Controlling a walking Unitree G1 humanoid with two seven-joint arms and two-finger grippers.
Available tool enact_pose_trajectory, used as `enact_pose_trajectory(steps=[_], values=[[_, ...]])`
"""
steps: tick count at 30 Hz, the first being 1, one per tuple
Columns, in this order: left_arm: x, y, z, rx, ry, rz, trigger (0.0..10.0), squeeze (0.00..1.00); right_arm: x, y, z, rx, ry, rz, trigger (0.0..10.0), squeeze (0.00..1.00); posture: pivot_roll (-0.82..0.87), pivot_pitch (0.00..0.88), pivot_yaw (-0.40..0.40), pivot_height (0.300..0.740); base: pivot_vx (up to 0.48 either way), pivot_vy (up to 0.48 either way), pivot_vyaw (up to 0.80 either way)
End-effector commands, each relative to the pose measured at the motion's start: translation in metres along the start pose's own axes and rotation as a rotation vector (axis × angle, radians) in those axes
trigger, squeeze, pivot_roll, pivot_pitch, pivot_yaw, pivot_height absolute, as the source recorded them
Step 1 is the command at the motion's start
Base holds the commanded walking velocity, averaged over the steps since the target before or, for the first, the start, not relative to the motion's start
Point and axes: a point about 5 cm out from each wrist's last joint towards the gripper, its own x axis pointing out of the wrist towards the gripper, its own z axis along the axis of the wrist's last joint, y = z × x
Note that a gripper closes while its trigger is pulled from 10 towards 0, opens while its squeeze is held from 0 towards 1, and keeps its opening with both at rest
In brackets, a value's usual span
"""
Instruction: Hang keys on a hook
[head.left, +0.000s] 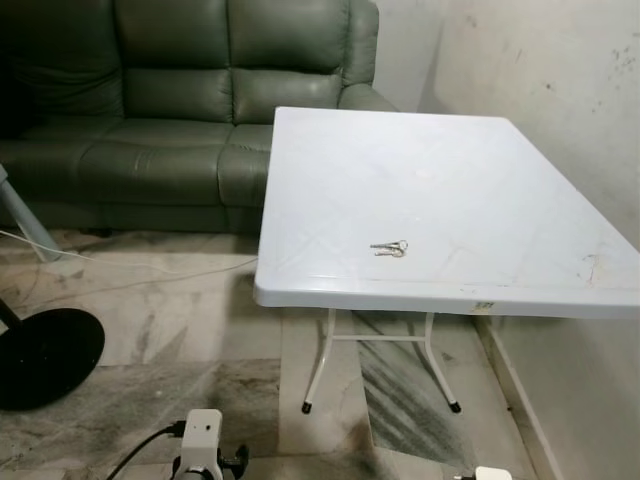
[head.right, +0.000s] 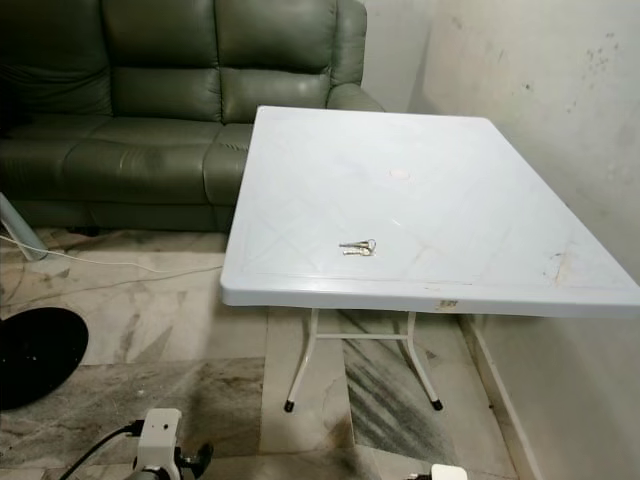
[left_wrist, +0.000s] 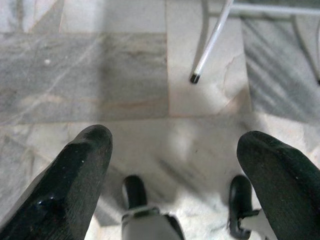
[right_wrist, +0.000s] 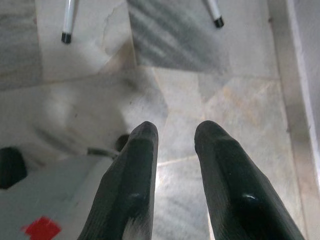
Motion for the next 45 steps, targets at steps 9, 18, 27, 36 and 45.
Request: enact_pose_trajectory(steps=[9,18,27,36,45], values=[[0.005,-0.009,0.032,-0.004,-0.169,-0.069,10.0,0.00,0.005,0.000,0.031,-0.013,-0.150,0.058,10.0,1.00,-0.01,0.049,-0.077,0.740,0.000,0.000,0.00],[0.003,-0.027,0.072,-0.003,-0.421,-0.179,10.0,0.00,0.001,0.003,0.062,-0.029,-0.381,0.127,10.0,1.00,-0.01,0.073,-0.080,0.740,0.000,0.000,0.00],[-0.006,-0.037,0.090,0.020,-0.592,-0.249,10.0,0.00,-0.008,0.020,0.092,-0.061,-0.608,0.226,10.0,1.00,-0.02,0.082,-0.074,0.740,0.000,0.000,0.00],[-0.023,-0.046,0.099,0.067,-0.736,-0.308,10.0,0.00,-0.029,0.022,0.103,-0.098,-0.775,0.269,10.0,1.00,-0.01,0.078,-0.074,0.740,0.000,0.000,0.00],[-0.038,-0.055,0.118,0.067,-0.844,-0.342,10.0,0.00,-0.052,0.026,0.131,-0.098,-0.928,0.305,10.0,1.00,-0.01,0.077,-0.070,0.740,0.000,0.000,0.00]])
